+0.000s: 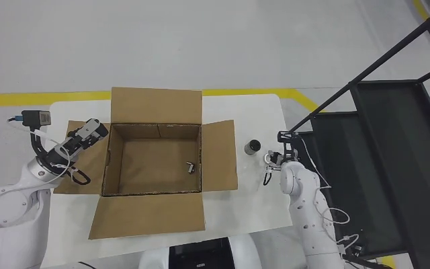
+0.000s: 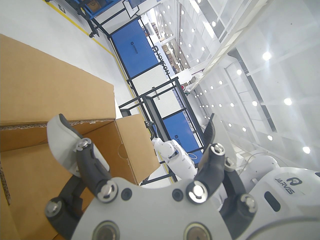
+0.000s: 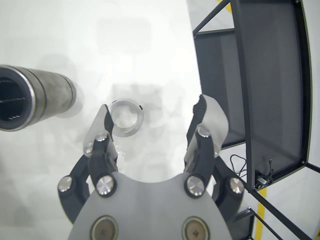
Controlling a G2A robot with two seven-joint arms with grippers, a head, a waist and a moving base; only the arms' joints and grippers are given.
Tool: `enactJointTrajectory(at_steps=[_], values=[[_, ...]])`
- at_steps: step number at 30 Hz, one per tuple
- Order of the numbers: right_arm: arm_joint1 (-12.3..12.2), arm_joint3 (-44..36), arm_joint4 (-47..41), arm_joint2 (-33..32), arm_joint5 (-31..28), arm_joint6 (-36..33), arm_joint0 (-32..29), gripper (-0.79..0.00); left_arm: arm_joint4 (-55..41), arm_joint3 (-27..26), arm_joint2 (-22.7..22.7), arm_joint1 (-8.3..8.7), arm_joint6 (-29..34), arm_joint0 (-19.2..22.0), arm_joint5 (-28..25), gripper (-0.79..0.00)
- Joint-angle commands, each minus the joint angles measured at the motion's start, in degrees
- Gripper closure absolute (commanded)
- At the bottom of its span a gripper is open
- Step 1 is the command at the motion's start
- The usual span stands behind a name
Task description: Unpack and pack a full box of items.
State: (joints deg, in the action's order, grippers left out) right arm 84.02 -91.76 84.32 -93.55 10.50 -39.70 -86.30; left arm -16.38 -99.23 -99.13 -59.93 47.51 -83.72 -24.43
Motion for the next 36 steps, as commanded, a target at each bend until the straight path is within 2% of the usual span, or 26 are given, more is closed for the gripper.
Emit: enactJointTrajectory(at_steps=[1,4,7,12,18,26,32,36], values=[[-0.2,-5.8,0.2,-1.2,-0.1,-0.6,-2.2,-0.785,0.0,0.0,0.0,0.00,0.0,0.0,0.0,-0.785],[-0.3,-13.4,-2.0,-2.6,-0.5,-1.2,-5.0,-0.785,0.0,0.0,0.0,0.00,0.0,0.0,0.0,-0.785],[0.0,-20.4,-12.9,-3.6,-1.7,-3.2,-6.8,-0.785,0.0,0.0,0.0,0.00,0.0,0.0,0.0,-0.785],[-0.1,-31.0,-30.0,-4.8,-10.4,-4.1,-9.3,-0.785,0.0,0.0,0.0,0.00,0.0,0.0,0.0,-0.785],[-0.6,-37.8,-39.7,-0.3,-18.9,-9.2,-10.6,-0.785,0.0,0.0,0.0,0.00,0.0,0.0,0.0,-0.785],[-1.2,-36.0,-37.9,14.1,-21.8,-18.9,-6.1,-0.785,0.0,0.0,0.0,0.00,0.0,0.0,0.0,-0.785],[-0.9,-27.8,-32.7,23.4,-18.9,-16.6,1.0,-0.785,0.0,0.0,0.0,0.00,0.0,0.0,0.0,-0.785],[-0.8,-26.2,-32.6,24.3,-18.2,-16.3,2.4,-0.785,0.0,0.0,0.0,0.00,0.0,0.0,0.0,-0.785]])
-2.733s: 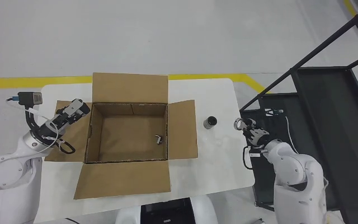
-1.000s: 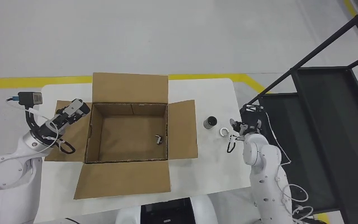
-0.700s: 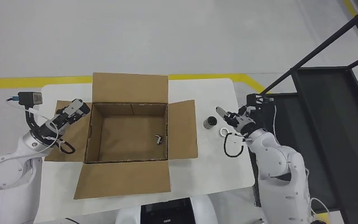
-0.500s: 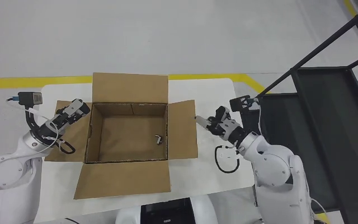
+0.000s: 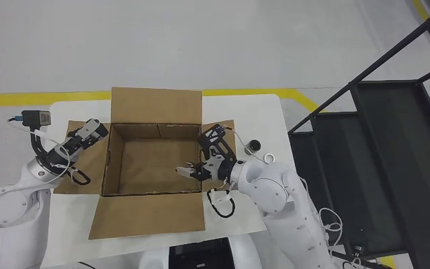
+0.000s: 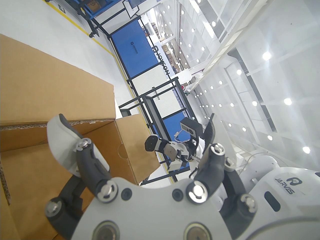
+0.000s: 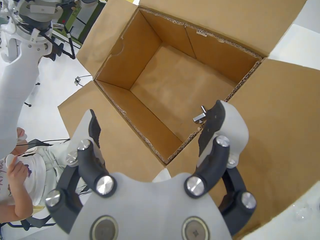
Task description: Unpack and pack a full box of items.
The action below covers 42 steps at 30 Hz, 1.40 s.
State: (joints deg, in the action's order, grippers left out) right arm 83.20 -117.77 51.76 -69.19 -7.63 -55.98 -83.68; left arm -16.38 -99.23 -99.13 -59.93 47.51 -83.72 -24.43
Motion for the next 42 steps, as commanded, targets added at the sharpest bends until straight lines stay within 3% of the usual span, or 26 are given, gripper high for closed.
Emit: enactJointTrajectory(at_steps=[1,27,31,35,42], values=[[0.0,-0.2,0.0,-0.1,-0.1,0.0,-0.2,-0.785,0.0,0.0,0.0,0.00,0.0,0.0,0.0,-0.785],[0.0,-0.2,0.0,-0.1,-0.1,0.0,-0.2,-0.785,0.0,0.0,0.0,0.00,0.0,0.0,0.0,-0.785],[0.2,2.1,0.2,3.4,-0.6,1.4,2.9,-0.785,0.0,0.0,0.0,0.00,0.0,0.0,0.0,-0.785],[1.3,6.7,-1.4,9.1,3.8,2.5,9.7,-0.785,0.0,0.0,0.0,0.00,0.0,0.0,0.0,-0.785],[4.1,16.0,-5.6,19.1,21.0,-0.3,18.9,-0.785,0.0,0.0,0.0,0.00,0.0,0.0,0.0,-0.785]])
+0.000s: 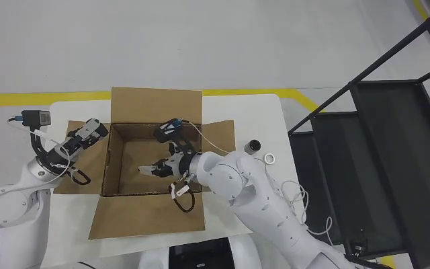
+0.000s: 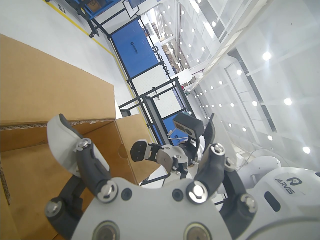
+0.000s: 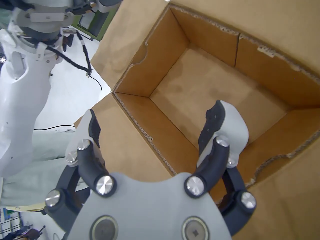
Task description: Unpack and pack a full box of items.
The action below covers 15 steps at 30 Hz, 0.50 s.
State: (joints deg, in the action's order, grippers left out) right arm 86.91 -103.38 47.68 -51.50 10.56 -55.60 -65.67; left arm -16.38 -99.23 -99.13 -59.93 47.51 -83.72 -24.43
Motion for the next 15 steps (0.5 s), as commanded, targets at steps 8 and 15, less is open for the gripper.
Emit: enactJointTrajectory(at_steps=[8,15], values=[[2.3,11.2,-2.4,5.5,15.2,2.1,4.7,-0.785,0.0,0.0,0.0,0.00,0.0,0.0,0.0,-0.785],[2.0,13.7,-0.1,4.9,17.0,2.9,3.8,-0.785,0.0,0.0,0.0,0.00,0.0,0.0,0.0,-0.785]])
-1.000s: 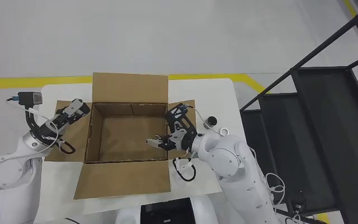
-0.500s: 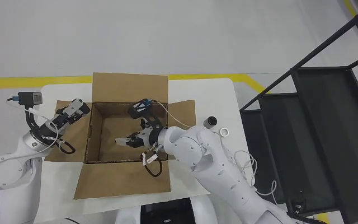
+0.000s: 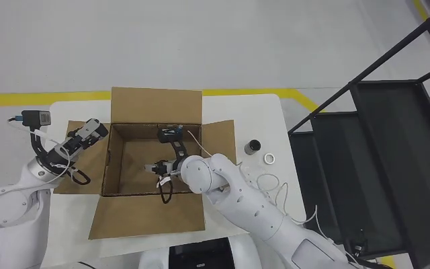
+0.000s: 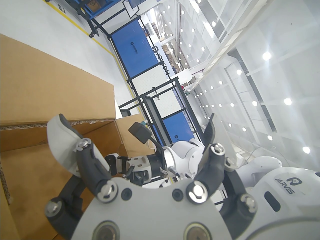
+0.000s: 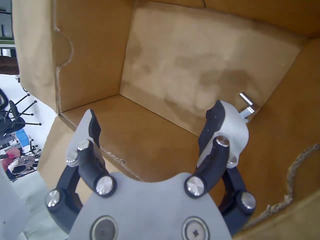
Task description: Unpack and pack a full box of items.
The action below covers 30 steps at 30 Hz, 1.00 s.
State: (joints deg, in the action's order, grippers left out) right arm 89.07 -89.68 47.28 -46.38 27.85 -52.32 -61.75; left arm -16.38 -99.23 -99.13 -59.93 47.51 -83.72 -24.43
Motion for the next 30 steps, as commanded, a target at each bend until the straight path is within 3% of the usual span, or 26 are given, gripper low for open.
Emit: enactJointTrajectory(at_steps=[1,9,16,20,30], values=[[-0.1,0.0,0.3,-0.2,-0.3,-0.4,-0.1,-0.785,0.0,0.0,0.0,0.00,0.0,0.0,0.0,-0.785],[-0.1,0.0,0.3,-0.2,-0.3,-0.4,-0.1,-0.785,0.0,0.0,0.0,0.00,0.0,0.0,0.0,-0.785],[-0.2,-0.1,0.1,-0.5,-0.5,1.1,-0.8,-0.785,6.7,-1.0,-2.4,0.49,-1.5,-1.0,2.4,-0.785],[0.0,0.4,2.8,0.0,5.2,0.9,-0.6,-0.785,5.9,-1.5,-2.3,0.63,-0.2,-1.4,2.0,-0.785],[2.3,9.3,2.2,4.0,11.4,3.1,3.2,-0.785,4.6,-1.7,-1.3,0.63,0.3,-1.9,0.9,-0.785]])
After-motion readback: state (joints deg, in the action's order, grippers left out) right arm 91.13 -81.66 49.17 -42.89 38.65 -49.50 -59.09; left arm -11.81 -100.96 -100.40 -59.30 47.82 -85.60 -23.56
